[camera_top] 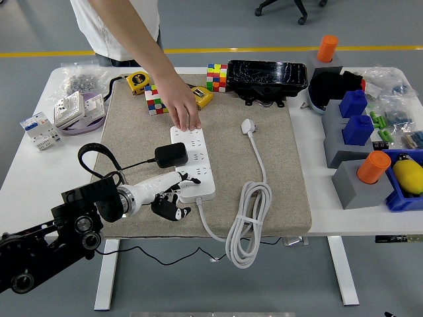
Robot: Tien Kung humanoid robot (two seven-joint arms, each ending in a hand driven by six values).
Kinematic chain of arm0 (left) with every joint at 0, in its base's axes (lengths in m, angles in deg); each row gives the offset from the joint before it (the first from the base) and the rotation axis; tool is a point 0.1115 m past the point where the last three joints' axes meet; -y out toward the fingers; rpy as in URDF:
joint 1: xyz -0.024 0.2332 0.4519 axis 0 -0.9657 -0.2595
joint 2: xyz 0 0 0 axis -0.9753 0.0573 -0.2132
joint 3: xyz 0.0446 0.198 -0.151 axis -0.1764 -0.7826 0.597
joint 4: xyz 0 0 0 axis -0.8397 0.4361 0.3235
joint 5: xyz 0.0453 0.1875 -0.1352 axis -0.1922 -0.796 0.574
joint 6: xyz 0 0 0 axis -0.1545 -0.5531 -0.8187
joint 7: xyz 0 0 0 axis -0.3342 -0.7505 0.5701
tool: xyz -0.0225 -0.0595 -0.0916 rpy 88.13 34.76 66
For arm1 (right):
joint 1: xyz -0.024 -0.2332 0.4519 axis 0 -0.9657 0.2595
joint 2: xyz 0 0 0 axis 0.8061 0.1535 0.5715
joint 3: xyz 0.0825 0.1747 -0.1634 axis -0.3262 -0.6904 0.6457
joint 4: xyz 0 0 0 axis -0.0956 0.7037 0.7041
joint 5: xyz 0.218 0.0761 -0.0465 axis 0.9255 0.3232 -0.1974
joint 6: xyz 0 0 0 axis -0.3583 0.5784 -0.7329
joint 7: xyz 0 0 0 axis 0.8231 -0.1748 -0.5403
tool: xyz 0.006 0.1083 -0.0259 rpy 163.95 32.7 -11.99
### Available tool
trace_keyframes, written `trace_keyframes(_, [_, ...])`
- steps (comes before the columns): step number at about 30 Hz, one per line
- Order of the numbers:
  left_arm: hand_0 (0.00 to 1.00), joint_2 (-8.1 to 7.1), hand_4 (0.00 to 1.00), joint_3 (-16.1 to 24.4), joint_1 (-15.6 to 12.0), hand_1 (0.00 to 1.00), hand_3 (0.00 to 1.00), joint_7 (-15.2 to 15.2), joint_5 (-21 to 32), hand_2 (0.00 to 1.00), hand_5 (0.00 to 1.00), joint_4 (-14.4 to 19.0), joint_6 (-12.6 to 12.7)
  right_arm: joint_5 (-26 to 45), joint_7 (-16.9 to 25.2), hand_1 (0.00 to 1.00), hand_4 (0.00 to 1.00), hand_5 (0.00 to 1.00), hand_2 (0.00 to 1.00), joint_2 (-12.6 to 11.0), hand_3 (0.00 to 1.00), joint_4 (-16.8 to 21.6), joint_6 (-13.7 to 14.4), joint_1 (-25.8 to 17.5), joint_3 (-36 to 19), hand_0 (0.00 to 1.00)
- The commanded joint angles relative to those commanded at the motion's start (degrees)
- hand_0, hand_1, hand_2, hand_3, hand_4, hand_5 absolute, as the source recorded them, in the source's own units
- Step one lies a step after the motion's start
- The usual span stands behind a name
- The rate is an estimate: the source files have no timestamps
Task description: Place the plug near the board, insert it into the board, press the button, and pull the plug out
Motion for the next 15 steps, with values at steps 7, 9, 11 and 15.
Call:
trace_keyframes(7, [0.094,0.2,0.631,0.0,0.1,0.046,0.871,-1.2,0.2,0.153,0.002,-0.8,-0.3,0.0,0.0,0.687,0.933,0.528,0.694,0.1,0.598,0.0,0.0,0.0,-0.1,0.679])
trace_keyframes(9, [0.094,0.21,0.631,-0.1,0.2,0.046,0.871,-1.4,0.4,0.153,0.002,-1.0,-0.5,0.0,0.0,0.687,0.933,0.528,0.694,0.1,0.598,0.0,0.0,0.0,-0.2,0.679])
trace_keyframes(11, [0.093,0.25,0.631,-0.2,0.3,0.046,0.864,-1.5,0.4,0.153,0.002,-1.1,-0.5,-0.1,0.0,0.687,0.933,0.528,0.695,0.1,0.598,0.0,0.0,0.0,-0.3,0.678])
trace_keyframes(15, [0.093,0.34,0.631,-0.2,0.3,0.046,0.864,-1.5,0.5,0.153,0.002,-1.3,-0.6,-0.1,0.0,0.687,0.933,0.528,0.695,0.0,0.598,0.0,0.0,0.0,-0.3,0.678])
